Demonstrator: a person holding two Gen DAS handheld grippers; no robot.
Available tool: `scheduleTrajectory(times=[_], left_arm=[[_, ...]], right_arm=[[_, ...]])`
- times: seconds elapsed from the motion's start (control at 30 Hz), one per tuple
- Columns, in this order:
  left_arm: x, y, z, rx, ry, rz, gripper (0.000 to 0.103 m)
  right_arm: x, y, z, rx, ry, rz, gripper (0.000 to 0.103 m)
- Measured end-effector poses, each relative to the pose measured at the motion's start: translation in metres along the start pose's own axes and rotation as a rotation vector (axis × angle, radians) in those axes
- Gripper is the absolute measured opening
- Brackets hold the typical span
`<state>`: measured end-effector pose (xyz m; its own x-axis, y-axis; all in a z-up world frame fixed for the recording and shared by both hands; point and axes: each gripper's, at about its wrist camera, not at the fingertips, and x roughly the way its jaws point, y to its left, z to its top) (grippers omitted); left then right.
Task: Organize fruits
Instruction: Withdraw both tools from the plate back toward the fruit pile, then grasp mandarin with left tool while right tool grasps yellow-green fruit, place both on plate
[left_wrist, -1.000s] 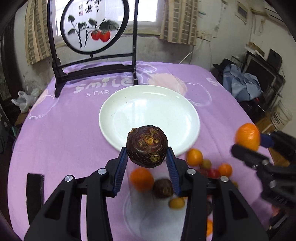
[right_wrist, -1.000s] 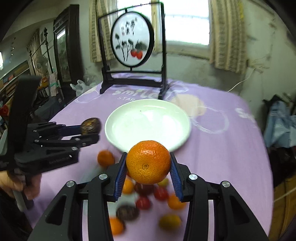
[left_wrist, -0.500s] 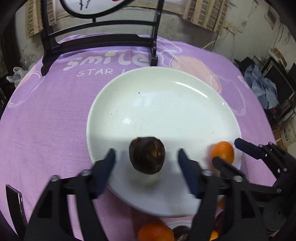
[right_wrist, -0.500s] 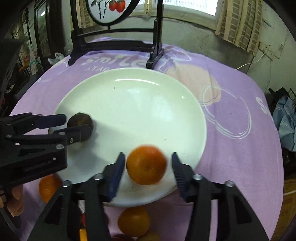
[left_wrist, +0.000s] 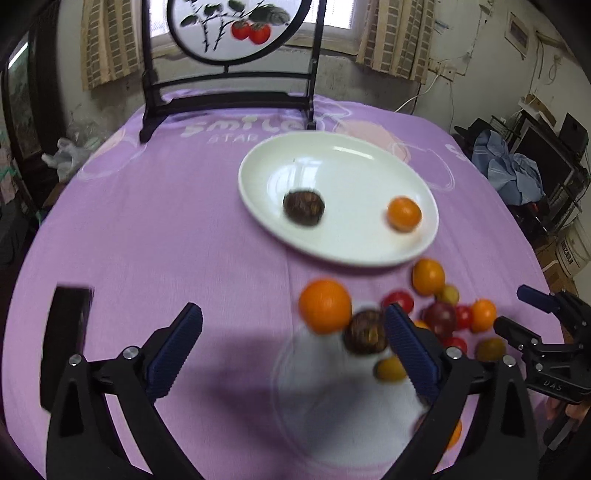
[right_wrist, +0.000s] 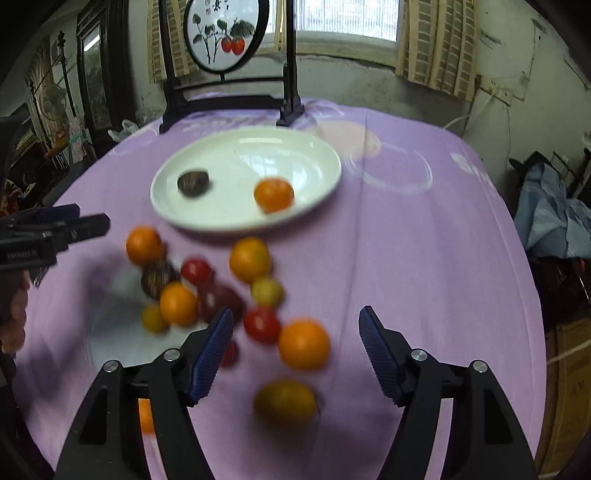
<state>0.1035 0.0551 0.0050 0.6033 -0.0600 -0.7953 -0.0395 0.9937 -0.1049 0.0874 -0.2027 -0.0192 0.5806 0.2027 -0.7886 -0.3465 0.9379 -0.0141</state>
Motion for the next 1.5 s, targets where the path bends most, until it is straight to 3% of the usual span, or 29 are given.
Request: scheduleTrajectory(times=[0.17,0.37,0.7,0.93,1.0,1.03,1.07,1.13,1.2,1.5], left_arm=[[-0.006,0.001,-0.046,-0.025,0.054,-0.046,0.097],[-0.011,-0.020,-0.081,0.022,0.083,-0.088,0.097],[-0.017,-0.069,-0.097,0.120,0.125,-0.163,0.097],[0.013,-0.095,-0.103,0.161,0.200,-0.125,0.097],[0.019,-0.105,-0.104,0.196,0.188,-0.095,0.096],[0.020,-0.109,-0.104,0.215,0.172,-0.088,0.088],[0.021,-0.112,-0.104,0.234,0.157,-0.085,0.069],[0.017,-0.115,-0.101,0.249,0.139,-0.138,0.044],[0.015,-0.107,-0.098,0.206,0.149,-0.155,0.043],[0.004,-0.082,-0.103,0.200,0.135,-0.149,0.043]], right_arm=[[-0.008,-0.002,-0.044,0.042,0.024,-0.008,0.072],[0.003,0.006,-0.073,0.038,0.085,-0.033,0.072],[0.003,0.006,-0.078,0.071,0.056,-0.036,0.078],[0.000,0.002,-0.082,0.071,0.054,-0.024,0.079],[-0.002,0.001,-0.082,0.076,0.053,-0.024,0.080],[-0.002,0.000,-0.083,0.077,0.053,-0.024,0.080],[-0.003,-0.001,-0.083,0.077,0.053,-0.024,0.080],[-0.004,-0.002,-0.083,0.076,0.055,-0.028,0.080],[-0.004,-0.003,-0.082,0.071,0.057,-0.031,0.080],[0.018,0.004,-0.053,0.062,0.069,-0.035,0.080]])
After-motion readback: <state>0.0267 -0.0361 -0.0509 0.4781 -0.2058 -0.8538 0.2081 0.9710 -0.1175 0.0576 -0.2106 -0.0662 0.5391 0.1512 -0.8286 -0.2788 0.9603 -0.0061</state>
